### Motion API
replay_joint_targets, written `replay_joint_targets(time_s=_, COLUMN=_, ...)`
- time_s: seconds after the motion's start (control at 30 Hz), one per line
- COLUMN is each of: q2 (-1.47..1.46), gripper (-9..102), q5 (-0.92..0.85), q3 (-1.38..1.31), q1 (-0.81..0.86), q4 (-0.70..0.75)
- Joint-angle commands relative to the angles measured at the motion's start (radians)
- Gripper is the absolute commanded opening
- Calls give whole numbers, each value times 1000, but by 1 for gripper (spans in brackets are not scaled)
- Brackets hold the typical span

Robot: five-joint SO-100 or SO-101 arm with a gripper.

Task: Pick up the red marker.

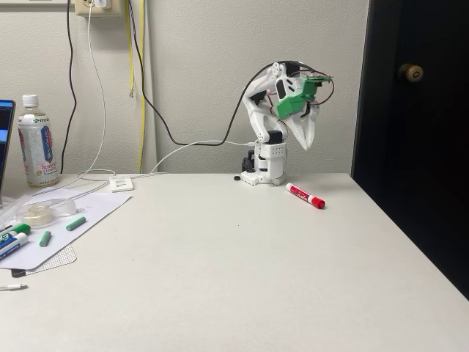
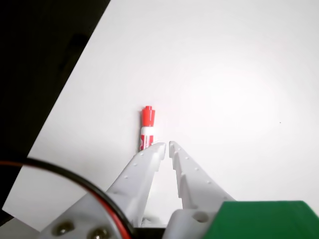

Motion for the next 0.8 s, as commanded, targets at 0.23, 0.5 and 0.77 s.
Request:
replay_joint_targets(time_s=0.23, q2=-69, gripper=0, q5=-51, q3=-54, q1=37, q4=83)
replay_joint_targets(time_s=0.5, q2=-144, gripper=0, q5=-54, q3=-52, q1=37, q4=100)
replay_joint_targets(time_s=0.77, q2=-178, gripper=0, q5=-69, q3=-40, q1=35, q4=109)
